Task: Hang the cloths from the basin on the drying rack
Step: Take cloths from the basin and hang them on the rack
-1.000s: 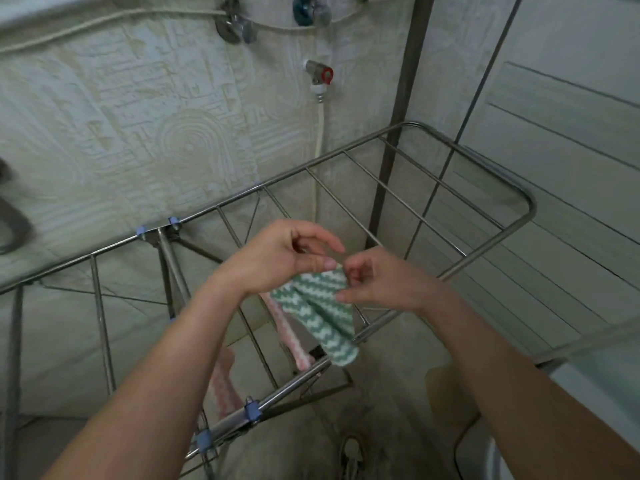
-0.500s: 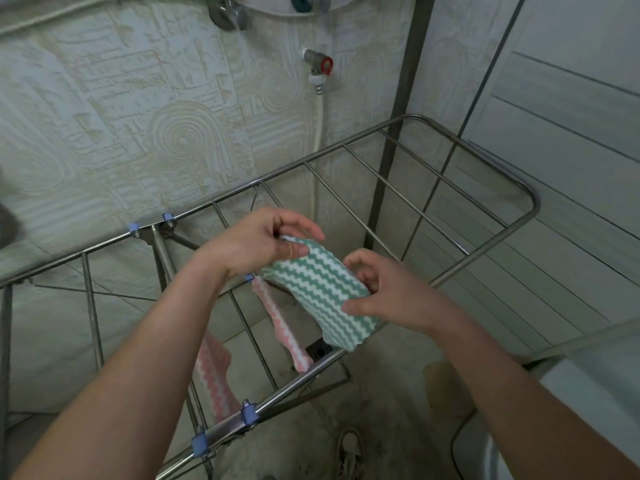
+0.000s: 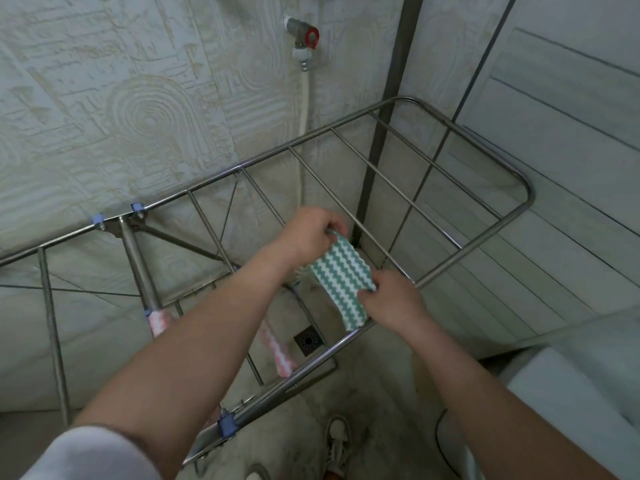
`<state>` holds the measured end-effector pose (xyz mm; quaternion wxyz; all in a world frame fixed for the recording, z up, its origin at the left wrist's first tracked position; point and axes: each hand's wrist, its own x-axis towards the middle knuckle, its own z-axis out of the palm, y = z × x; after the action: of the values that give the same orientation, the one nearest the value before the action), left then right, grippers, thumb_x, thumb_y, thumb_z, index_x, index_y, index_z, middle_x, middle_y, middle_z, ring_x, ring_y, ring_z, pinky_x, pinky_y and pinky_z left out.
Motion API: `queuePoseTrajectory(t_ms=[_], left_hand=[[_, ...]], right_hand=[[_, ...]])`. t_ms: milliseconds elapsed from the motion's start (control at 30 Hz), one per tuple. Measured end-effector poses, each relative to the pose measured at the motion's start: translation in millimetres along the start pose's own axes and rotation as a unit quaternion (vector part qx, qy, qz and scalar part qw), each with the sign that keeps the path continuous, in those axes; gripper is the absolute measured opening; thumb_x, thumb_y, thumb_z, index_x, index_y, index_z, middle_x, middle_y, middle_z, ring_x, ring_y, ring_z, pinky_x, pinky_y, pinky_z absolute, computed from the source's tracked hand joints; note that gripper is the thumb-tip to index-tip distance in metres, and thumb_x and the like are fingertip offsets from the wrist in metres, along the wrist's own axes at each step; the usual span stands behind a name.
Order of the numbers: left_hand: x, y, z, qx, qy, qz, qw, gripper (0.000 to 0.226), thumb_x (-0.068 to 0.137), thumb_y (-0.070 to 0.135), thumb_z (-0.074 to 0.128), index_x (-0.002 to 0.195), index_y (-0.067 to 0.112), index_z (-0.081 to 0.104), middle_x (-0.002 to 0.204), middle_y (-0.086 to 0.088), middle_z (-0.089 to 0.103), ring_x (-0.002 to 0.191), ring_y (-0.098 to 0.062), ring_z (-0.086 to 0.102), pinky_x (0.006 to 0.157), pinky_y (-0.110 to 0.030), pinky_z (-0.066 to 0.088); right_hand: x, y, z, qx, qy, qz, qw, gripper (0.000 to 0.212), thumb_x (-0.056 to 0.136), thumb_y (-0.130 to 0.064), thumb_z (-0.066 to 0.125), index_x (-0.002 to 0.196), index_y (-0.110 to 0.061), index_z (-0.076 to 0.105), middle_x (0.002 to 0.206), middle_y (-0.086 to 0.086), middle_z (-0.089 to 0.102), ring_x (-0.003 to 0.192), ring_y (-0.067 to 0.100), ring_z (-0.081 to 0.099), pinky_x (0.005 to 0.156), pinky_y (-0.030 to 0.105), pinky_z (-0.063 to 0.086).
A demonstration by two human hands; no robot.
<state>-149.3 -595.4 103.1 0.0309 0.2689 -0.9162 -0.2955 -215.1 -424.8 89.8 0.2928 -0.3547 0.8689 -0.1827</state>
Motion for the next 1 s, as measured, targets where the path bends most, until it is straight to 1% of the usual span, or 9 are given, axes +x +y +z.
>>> queuePoseTrajectory(t_ms=[200, 267, 333, 433, 500, 633, 700, 833, 1000], left_hand=[[1, 7, 19, 0.009, 0.059, 0.031, 0.998, 0.031, 0.085, 0.009, 0.064, 0.115, 0.017, 0.065, 0.12, -0.006, 0.061, 0.114, -0.023, 0.049, 0.093, -0.024, 0.03], [-8, 0, 16, 0.0, 0.1, 0.004, 0.995, 0.033, 0.082, 0.011, 0.068, 0.114, 0.019, 0.063, 0.119, -0.006, 0.054, 0.114, -0.023, 0.043, 0.096, -0.026, 0.03], [-25, -8, 14, -0.008, 0.155, -0.037, 0.987, 0.023, 0.08, 0.011, 0.069, 0.102, 0.017, 0.065, 0.107, -0.006, 0.051, 0.105, -0.024, 0.047, 0.092, -0.028, 0.037], [-56, -19, 20, -0.014, 0.169, -0.109, 0.98, 0.017, 0.08, 0.019, 0.071, 0.097, 0.016, 0.066, 0.103, -0.006, 0.054, 0.098, -0.025, 0.053, 0.084, -0.031, 0.045], [-69, -22, 31, -0.014, 0.122, -0.138, 0.983, 0.046, 0.079, 0.033, 0.073, 0.119, 0.015, 0.06, 0.123, -0.01, 0.052, 0.115, -0.027, 0.049, 0.097, -0.034, 0.043], [-73, -16, 47, -0.006, 0.046, -0.146, 0.988, 0.09, 0.078, 0.05, 0.068, 0.147, 0.012, 0.024, 0.156, -0.013, 0.019, 0.142, -0.031, 0.022, 0.116, -0.043, 0.025], [-70, -14, 49, -0.007, 0.048, -0.146, 0.988, 0.096, 0.078, 0.05, 0.068, 0.149, 0.01, 0.017, 0.158, -0.013, 0.011, 0.145, -0.029, 0.016, 0.117, -0.041, 0.021], [-68, -19, 50, 0.003, 0.042, -0.14, 0.989, 0.095, 0.081, 0.05, 0.065, 0.149, 0.009, 0.013, 0.159, -0.014, 0.006, 0.146, -0.028, 0.007, 0.118, -0.037, 0.013], [-66, -21, 47, 0.08, 0.06, -0.125, 0.987, 0.087, 0.083, 0.057, 0.055, 0.149, 0.014, 0.018, 0.16, -0.01, 0.0, 0.146, -0.029, 0.0, 0.117, -0.042, 0.014]], right_hand=[[9, 9, 3, -0.094, 0.038, 0.021, 0.995, 0.016, 0.081, -0.021, 0.052, 0.072, -0.01, 0.057, 0.067, 0.002, 0.052, 0.067, 0.023, 0.052, 0.055, 0.028, 0.04], [9, 10, 4, -0.119, 0.047, 0.027, 0.991, 0.02, 0.082, -0.027, 0.054, 0.067, -0.013, 0.053, 0.073, 0.002, 0.054, 0.083, 0.026, 0.056, 0.063, 0.03, 0.043], [9, 13, 6, -0.161, 0.058, 0.023, 0.985, 0.022, 0.084, -0.038, 0.057, 0.086, -0.015, 0.057, 0.1, 0.006, 0.056, 0.106, 0.027, 0.05, 0.079, 0.036, 0.044], [5, 12, 6, -0.165, 0.092, -0.022, 0.982, 0.054, 0.084, -0.045, 0.06, 0.131, -0.022, 0.044, 0.128, 0.004, 0.047, 0.12, 0.025, 0.041, 0.097, 0.044, 0.037], [3, 7, 7, -0.099, 0.06, -0.057, 0.992, 0.048, 0.088, -0.046, 0.056, 0.131, -0.025, 0.049, 0.123, -0.002, 0.056, 0.113, 0.02, 0.052, 0.1, 0.043, 0.036], [-1, 0, 20, -0.065, -0.027, -0.078, 0.994, 0.026, 0.085, -0.046, 0.062, 0.104, -0.028, 0.067, 0.077, -0.011, 0.068, 0.075, 0.01, 0.064, 0.093, 0.039, 0.046], [-3, -1, 23, -0.084, -0.006, -0.098, 0.992, 0.019, 0.084, -0.041, 0.065, 0.098, -0.028, 0.067, 0.067, -0.011, 0.06, 0.075, 0.013, 0.064, 0.088, 0.035, 0.046], [-9, -2, 27, -0.139, 0.051, -0.132, 0.98, 0.031, 0.083, -0.04, 0.066, 0.112, -0.032, 0.059, 0.085, -0.009, 0.069, 0.09, 0.017, 0.065, 0.079, 0.034, 0.029], [-9, 1, 34, -0.132, 0.081, -0.146, 0.977, 0.023, 0.086, -0.043, 0.062, 0.1, -0.028, 0.054, 0.086, -0.007, 0.07, 0.08, 0.016, 0.066, 0.085, 0.034, 0.035]])
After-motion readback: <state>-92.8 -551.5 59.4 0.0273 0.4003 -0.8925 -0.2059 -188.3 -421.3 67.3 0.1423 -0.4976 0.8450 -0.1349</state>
